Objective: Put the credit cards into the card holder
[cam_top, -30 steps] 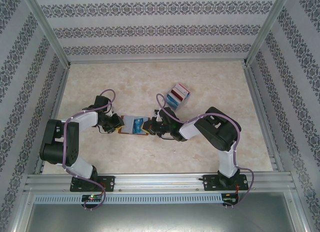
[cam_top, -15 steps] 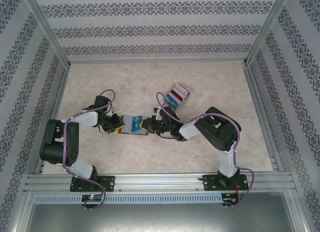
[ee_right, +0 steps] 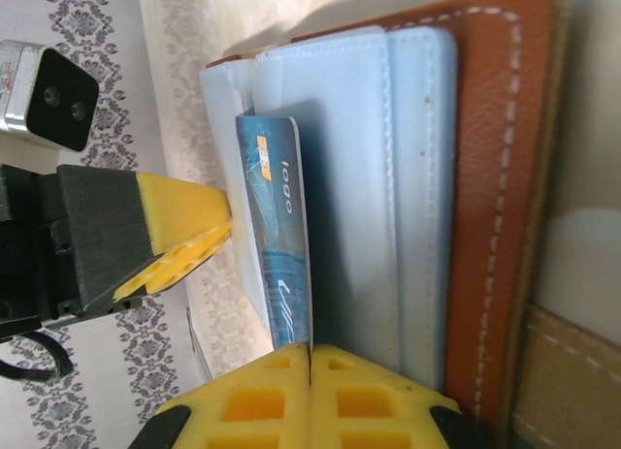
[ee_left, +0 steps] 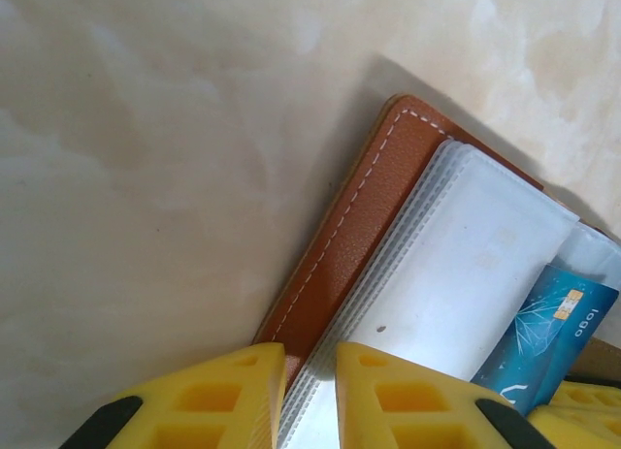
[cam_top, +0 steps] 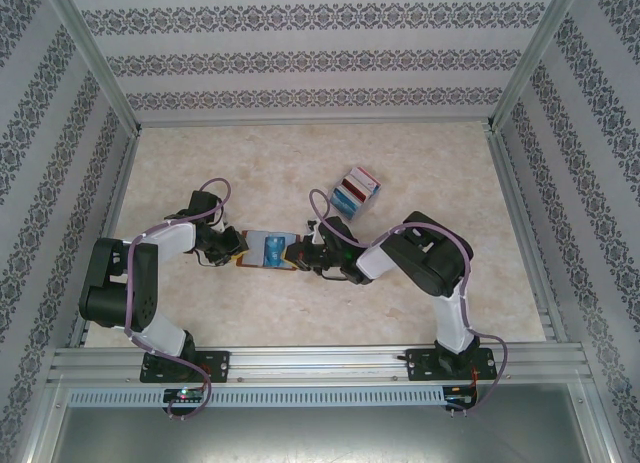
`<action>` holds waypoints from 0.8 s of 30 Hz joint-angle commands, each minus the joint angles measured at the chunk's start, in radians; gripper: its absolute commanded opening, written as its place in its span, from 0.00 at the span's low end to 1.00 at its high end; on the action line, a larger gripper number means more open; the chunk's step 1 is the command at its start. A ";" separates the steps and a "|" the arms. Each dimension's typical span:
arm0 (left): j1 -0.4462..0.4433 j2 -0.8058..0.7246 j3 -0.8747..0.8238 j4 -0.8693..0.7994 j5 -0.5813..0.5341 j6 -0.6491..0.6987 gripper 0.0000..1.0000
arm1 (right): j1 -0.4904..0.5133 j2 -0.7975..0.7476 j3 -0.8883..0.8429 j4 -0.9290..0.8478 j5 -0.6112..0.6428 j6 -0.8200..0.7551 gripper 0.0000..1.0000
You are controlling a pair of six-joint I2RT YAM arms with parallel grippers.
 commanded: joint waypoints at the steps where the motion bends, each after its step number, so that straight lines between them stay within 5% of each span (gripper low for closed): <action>1: 0.006 0.055 -0.022 -0.037 -0.087 -0.006 0.22 | -0.009 0.017 -0.004 0.004 -0.005 -0.017 0.00; 24: 0.006 0.051 -0.011 -0.050 -0.086 0.003 0.22 | -0.020 0.068 0.099 -0.052 0.025 -0.064 0.00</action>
